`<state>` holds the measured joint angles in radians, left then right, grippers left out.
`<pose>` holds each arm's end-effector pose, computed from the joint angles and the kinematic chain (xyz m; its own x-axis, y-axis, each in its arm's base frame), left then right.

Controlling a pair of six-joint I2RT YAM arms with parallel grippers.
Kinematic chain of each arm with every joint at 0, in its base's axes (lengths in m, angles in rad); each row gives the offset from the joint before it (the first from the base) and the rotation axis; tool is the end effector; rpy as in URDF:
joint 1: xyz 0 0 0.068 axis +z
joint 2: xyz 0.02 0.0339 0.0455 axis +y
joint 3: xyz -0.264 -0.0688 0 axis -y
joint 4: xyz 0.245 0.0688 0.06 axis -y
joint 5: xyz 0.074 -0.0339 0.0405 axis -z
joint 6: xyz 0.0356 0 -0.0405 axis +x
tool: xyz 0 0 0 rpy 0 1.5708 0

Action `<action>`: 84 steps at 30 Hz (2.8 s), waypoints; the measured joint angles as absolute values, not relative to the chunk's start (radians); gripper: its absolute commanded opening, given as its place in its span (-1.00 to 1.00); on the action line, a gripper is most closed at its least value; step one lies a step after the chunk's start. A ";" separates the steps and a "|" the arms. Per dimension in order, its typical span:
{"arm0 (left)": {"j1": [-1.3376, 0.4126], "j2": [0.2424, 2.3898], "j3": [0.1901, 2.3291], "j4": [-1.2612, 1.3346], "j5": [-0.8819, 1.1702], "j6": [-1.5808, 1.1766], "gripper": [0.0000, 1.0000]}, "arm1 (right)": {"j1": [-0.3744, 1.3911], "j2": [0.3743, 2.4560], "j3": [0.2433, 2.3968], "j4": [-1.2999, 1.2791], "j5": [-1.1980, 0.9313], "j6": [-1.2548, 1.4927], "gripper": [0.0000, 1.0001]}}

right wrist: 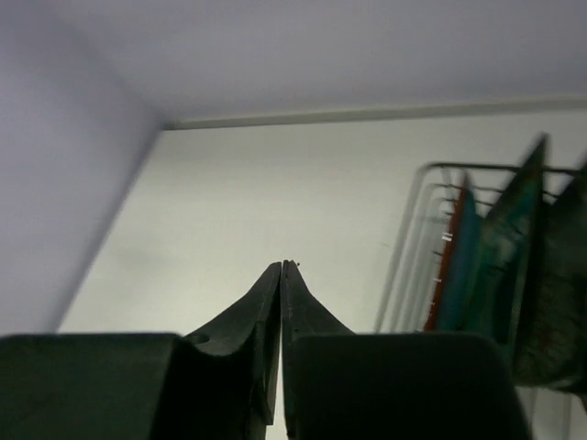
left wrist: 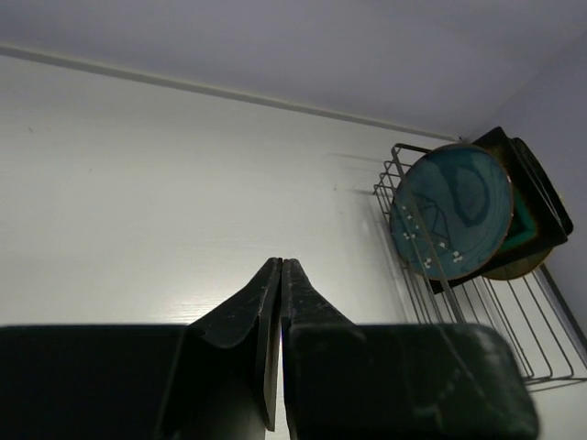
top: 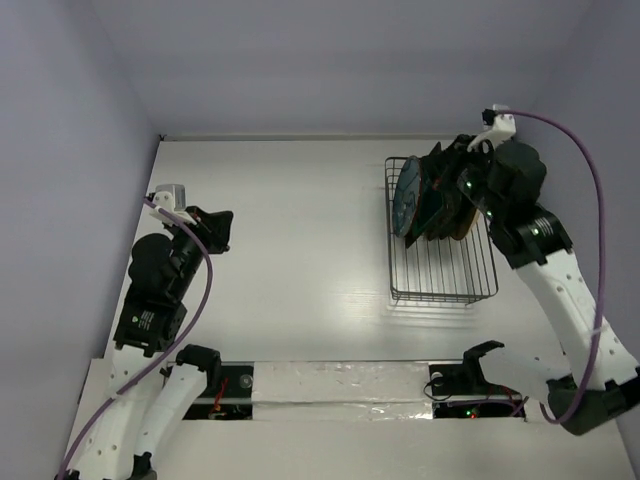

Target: Unload the plates from the dish rack

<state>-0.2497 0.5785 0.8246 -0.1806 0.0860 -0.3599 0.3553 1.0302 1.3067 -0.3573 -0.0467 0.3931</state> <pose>0.1264 -0.0354 0.3829 -0.0566 -0.3477 -0.9359 0.3305 0.8780 -0.3462 0.1988 0.0755 0.4556 -0.2197 0.3266 -0.9193 -0.3323 0.8609 0.3853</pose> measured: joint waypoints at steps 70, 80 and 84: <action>-0.308 0.467 0.733 -0.252 -0.089 -0.383 -0.09 | 0.664 1.585 1.956 -0.752 0.562 0.205 -1.00; -0.308 0.458 0.733 -0.252 -0.110 -0.383 -0.09 | 0.757 1.946 1.977 -0.377 0.240 0.483 -1.00; -0.315 0.449 0.733 -0.251 -0.113 -0.384 -0.09 | 0.774 2.164 2.053 -0.322 0.166 0.598 -1.00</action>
<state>-0.3149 0.4488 0.7330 -0.2508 -0.1131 -0.3836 0.7742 2.1639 2.0525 -0.3222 0.1661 0.5980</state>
